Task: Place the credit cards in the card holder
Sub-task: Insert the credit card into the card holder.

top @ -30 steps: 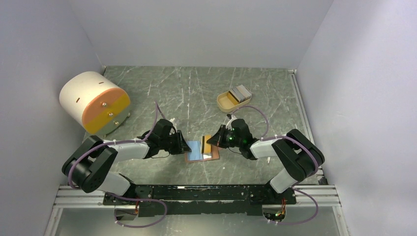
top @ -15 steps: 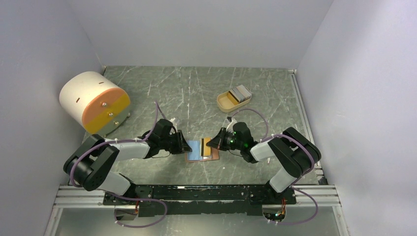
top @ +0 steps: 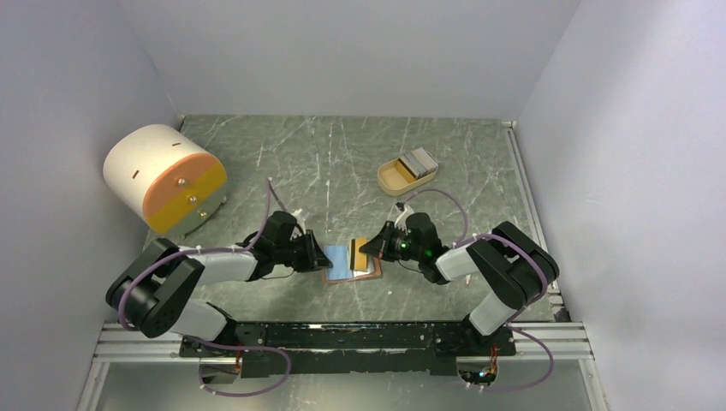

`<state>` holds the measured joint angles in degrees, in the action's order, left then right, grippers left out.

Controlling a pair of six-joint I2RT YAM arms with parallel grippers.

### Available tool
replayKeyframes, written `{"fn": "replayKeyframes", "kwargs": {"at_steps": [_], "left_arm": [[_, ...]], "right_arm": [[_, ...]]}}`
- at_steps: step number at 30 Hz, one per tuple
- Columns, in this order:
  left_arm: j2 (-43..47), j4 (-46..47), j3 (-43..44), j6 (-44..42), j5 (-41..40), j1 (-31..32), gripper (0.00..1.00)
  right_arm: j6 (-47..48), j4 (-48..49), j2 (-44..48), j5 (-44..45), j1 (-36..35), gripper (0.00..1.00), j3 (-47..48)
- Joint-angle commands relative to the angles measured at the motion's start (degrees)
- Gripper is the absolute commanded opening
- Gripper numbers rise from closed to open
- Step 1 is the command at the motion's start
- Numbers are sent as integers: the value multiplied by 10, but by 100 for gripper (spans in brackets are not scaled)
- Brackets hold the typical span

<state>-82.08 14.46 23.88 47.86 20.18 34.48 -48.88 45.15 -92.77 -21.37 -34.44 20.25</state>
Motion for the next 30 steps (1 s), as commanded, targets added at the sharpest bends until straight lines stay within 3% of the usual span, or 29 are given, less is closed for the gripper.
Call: {"fn": "replayKeyframes", "kwargs": {"at_steps": [1,7,10,13,30], "left_arm": [[27,44,-29,16,33,-11,22],[38,44,-37,15,28,-14,31],[30,51,-37,12,35,-16,15],[18,64,-36,11,45,-16,10],[6,67,-35,3,35,-20,9]], "right_arm": [[9,8,-3,17,7,0,2],[7,23,0,24,11,0,-6],[5,33,-9,18,10,0,-3],[2,52,-19,5,10,0,-3],[-23,134,-56,-39,6,0,-49]]}}
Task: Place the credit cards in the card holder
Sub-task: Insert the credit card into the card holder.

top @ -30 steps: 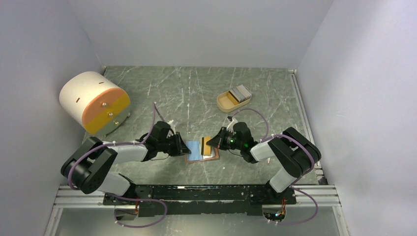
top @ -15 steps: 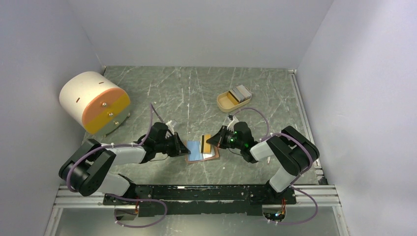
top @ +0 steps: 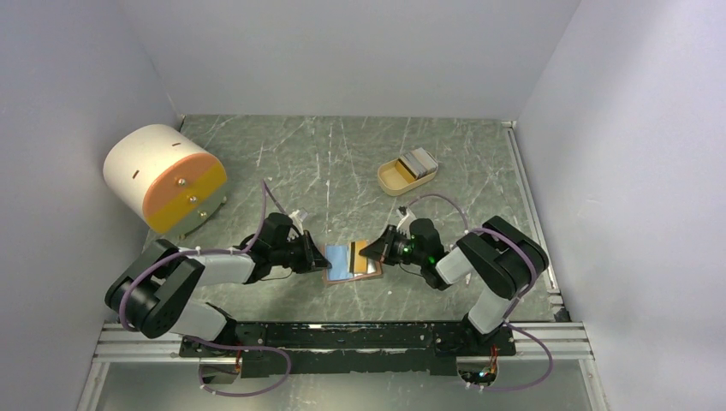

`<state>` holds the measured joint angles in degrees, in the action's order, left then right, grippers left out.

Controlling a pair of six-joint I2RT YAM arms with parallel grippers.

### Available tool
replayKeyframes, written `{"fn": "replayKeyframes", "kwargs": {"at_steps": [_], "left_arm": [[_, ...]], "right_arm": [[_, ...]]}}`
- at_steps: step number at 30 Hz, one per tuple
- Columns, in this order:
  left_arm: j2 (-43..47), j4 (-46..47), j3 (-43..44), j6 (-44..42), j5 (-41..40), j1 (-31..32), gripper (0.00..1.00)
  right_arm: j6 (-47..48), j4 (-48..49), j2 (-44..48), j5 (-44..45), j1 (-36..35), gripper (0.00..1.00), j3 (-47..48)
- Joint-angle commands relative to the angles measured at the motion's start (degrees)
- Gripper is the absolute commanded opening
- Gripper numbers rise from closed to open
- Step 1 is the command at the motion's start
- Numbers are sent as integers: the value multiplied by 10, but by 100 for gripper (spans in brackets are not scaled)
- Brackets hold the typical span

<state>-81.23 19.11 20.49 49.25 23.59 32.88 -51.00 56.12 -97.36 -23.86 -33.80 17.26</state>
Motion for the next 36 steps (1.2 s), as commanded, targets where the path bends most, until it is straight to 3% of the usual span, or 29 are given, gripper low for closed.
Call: {"fn": "replayKeyframes", "kwargs": {"at_steps": [1,23,36], "left_arm": [[-2,22,-3,-11,1,-4,9],[-22,19,15,-16,12,-5,9],[-21,9,22,-21,11,-5,9]], "right_arm": [[-2,29,-8,-12,0,0,-23],[-11,2,-27,-22,-16,0,3],[10,-80,-20,-25,-16,0,22]]}}
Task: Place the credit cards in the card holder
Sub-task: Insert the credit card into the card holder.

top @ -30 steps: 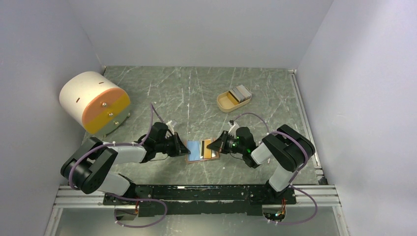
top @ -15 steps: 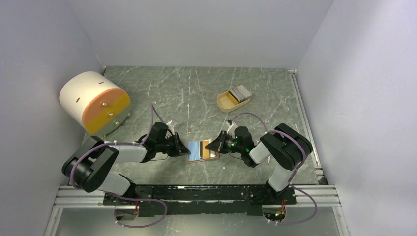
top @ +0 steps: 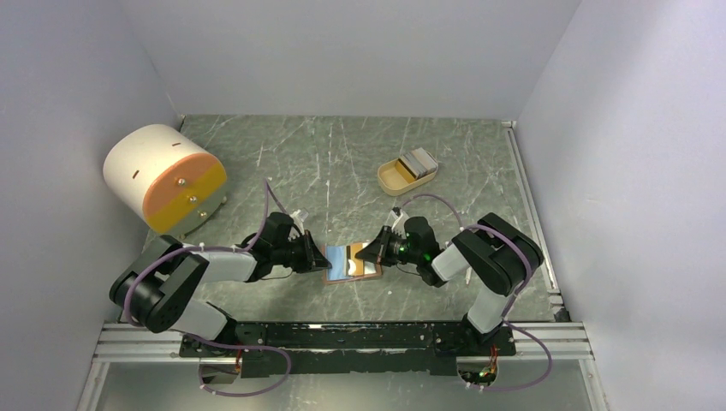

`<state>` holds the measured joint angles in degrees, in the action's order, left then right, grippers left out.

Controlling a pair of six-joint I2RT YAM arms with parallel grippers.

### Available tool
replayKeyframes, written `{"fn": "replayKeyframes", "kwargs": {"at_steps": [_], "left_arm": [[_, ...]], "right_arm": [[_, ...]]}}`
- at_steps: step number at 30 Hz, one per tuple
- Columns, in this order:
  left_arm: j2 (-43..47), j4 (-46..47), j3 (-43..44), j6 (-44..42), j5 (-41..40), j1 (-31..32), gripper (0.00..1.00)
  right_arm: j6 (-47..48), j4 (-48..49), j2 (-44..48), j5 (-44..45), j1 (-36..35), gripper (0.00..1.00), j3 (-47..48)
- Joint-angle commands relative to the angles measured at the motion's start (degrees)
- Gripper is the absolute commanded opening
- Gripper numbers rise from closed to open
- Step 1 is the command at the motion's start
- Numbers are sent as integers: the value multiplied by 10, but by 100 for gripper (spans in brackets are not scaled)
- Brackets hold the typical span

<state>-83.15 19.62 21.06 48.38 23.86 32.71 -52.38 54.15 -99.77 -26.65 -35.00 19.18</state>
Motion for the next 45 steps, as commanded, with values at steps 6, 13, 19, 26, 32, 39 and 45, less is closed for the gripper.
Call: {"fn": "replayKeyframes", "kwargs": {"at_steps": [6,13,19,26,32,39,45], "left_arm": [[2,-2,15,-15,3,-3,9],[6,-2,13,-14,-1,-3,9],[5,3,12,-13,1,-2,9],[5,5,14,-12,5,-2,9],[1,6,19,-14,9,-2,9],[-3,6,21,-10,11,-3,9],[-3,21,12,-3,15,-2,9]], "right_arm": [[8,-75,9,10,-4,0,-5],[27,-139,43,39,-4,0,-5],[31,-148,32,23,-8,0,5],[36,-150,17,1,-10,0,26],[56,-192,15,-3,-12,0,53],[94,-305,38,34,-14,19,92],[127,-437,93,107,-17,32,125]]}}
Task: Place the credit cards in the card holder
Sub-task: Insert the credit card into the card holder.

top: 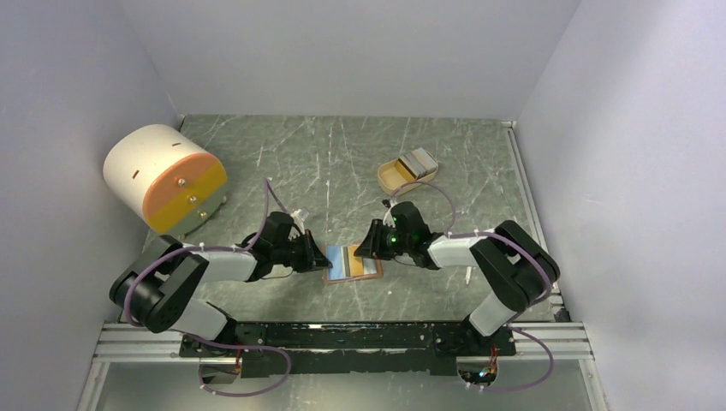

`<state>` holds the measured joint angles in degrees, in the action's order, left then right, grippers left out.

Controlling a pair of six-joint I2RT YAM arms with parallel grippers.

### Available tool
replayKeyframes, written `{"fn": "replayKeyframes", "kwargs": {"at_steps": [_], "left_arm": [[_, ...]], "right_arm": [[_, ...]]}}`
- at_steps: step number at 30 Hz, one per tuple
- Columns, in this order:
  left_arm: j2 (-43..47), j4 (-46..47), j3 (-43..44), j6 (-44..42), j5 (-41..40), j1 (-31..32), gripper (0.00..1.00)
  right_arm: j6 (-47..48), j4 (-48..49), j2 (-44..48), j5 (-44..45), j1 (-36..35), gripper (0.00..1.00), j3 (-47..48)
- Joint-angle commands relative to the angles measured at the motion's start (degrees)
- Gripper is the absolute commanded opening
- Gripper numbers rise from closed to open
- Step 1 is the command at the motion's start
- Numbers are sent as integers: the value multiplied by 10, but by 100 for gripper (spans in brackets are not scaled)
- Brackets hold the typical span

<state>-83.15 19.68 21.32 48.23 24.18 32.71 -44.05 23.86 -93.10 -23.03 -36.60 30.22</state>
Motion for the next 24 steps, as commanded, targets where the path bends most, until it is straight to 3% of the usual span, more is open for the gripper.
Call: {"fn": "replayKeyframes", "kwargs": {"at_steps": [1,8,24], "left_arm": [[-4,22,9,-1,12,-2,9],[-11,31,11,1,23,-2,9],[-12,85,-1,29,55,-1,16]], "right_arm": [[47,-146,31,77,-3,33,18],[35,-148,39,81,-22,37,25],[-39,8,-15,10,-61,36,10]]}}
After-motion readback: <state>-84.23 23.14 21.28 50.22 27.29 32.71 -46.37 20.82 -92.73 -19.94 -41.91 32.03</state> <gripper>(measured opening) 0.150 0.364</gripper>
